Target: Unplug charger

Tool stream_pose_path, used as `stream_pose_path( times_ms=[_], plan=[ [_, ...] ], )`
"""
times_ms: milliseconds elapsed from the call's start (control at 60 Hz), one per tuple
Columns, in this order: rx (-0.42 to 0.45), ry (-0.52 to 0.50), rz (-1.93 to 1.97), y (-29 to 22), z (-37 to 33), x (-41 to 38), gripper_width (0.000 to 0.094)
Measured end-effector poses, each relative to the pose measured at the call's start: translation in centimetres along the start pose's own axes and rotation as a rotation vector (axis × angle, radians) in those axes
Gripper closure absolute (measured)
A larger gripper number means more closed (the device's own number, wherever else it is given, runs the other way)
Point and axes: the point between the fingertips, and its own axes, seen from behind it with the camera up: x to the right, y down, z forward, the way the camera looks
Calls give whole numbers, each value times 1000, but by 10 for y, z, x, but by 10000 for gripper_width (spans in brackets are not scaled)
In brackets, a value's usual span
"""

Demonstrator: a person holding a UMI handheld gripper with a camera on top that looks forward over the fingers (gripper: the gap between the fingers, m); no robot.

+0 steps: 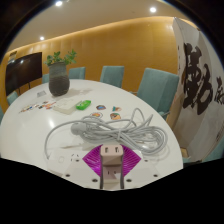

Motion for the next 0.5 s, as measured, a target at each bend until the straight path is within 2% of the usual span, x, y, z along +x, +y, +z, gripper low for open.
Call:
stream_pose_path(
  times_ms=[67,133,233,300,350,433,500],
  plan=[
    [-24,-9,5,-1,0,0,743],
    [-28,-27,28,-4,-6,0,742],
    [267,-9,-17,-126,-53,9,755],
    [394,-44,7,-191,-91,11,755],
    [456,-29,16,-222,-110,28,756],
    [459,9,29,-235,-114,66,754],
    [384,36,42,-210,-98,92,749]
  ],
)
